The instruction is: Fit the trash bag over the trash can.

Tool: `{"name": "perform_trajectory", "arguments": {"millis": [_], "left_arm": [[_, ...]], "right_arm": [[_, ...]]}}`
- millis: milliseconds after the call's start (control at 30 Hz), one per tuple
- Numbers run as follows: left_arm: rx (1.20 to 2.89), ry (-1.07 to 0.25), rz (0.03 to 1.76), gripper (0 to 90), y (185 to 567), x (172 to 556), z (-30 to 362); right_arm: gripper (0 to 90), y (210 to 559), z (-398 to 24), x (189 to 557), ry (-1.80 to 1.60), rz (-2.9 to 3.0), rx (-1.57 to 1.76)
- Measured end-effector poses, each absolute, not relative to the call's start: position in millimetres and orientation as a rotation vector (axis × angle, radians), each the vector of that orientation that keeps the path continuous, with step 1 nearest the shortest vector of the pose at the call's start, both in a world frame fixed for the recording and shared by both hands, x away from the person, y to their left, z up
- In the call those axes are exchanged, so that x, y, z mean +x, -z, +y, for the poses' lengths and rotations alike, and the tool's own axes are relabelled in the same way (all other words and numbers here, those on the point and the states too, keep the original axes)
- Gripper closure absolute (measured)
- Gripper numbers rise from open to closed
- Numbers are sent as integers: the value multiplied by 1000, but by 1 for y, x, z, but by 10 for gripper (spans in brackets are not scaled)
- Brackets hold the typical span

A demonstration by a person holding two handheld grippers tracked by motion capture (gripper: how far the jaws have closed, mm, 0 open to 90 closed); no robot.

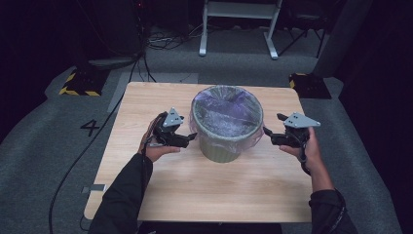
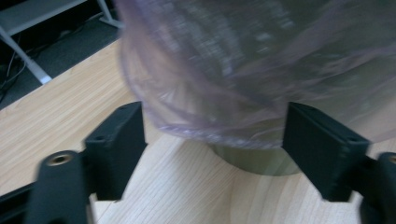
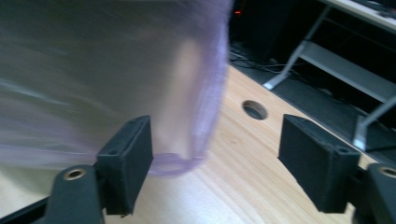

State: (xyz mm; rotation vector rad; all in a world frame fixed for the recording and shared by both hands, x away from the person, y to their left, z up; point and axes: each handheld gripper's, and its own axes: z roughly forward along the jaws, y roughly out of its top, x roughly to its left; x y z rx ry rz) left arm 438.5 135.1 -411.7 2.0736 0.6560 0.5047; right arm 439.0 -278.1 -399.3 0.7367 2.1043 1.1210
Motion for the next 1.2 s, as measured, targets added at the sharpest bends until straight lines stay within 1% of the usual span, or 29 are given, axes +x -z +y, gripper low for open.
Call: {"name": "perform_trajectory", "arguments": {"millis": [33, 67, 133, 200, 300, 333, 367, 400, 433, 467, 500, 533, 567, 600, 633, 700, 833, 867, 900, 1067, 1167, 1200], "left_arm": [[2082, -517, 659, 308, 412, 438, 132], [2082, -521, 665, 326, 412, 439, 130], [2067, -505, 666, 409, 413, 439, 130], [2065, -510, 665, 481, 414, 439, 129], [2077, -509, 655, 629, 415, 440, 129], [2084, -506, 652, 676, 416, 440, 128], [2092, -508, 642, 712, 416, 440, 127], [2100, -519, 640, 809, 417, 440, 125], [2100, -519, 640, 844, 417, 440, 125], [2097, -513, 640, 844, 418, 440, 124], [2097, -518, 638, 879, 419, 441, 124], [2099, -515, 639, 896, 420, 441, 123], [2107, -521, 638, 897, 421, 442, 123], [2112, -519, 648, 898, 423, 442, 123], [2112, -519, 648, 898, 423, 442, 123], [2118, -512, 653, 899, 426, 441, 124], [2144, -507, 650, 899, 431, 440, 126], [2165, -507, 655, 899, 434, 439, 126], [2165, -507, 655, 899, 434, 439, 126], [2215, -515, 676, 899, 448, 439, 126], [2188, -502, 681, 899, 449, 439, 128], [2179, -506, 680, 898, 449, 439, 129]], "right_arm": [[276, 398, -277, 437, -1132, 2130, 716], [277, 398, -275, 434, -1153, 2160, 695], [273, 399, -269, 426, -1172, 2209, 628], [257, 402, -264, 418, -1202, 2230, 591], [225, 407, -258, 408, -1261, 2245, 567], [230, 409, -255, 407, -1262, 2245, 566], [258, 411, -252, 406, -1247, 2242, 575], [432, 414, -248, 405, -1243, 2238, 563], [432, 414, -248, 405, -1243, 2238, 563], [497, 415, -247, 405, -1259, 2229, 563], [606, 416, -246, 405, -1270, 2224, 567], [688, 417, -246, 405, -1272, 2220, 572], [748, 419, -245, 406, -1260, 2219, 574], [843, 423, -243, 406, -1248, 2228, 567], [843, 423, -243, 406, -1248, 2228, 567], [898, 427, -244, 405, -1252, 2237, 569], [900, 436, -247, 407, -1268, 2276, 594], [900, 444, -246, 408, -1244, 2309, 603], [900, 444, -246, 408, -1244, 2309, 603], [900, 466, -247, 413, -1199, 2374, 650], [900, 470, -249, 415, -1186, 2370, 678], [854, 471, -250, 414, -1189, 2360, 686]]}}
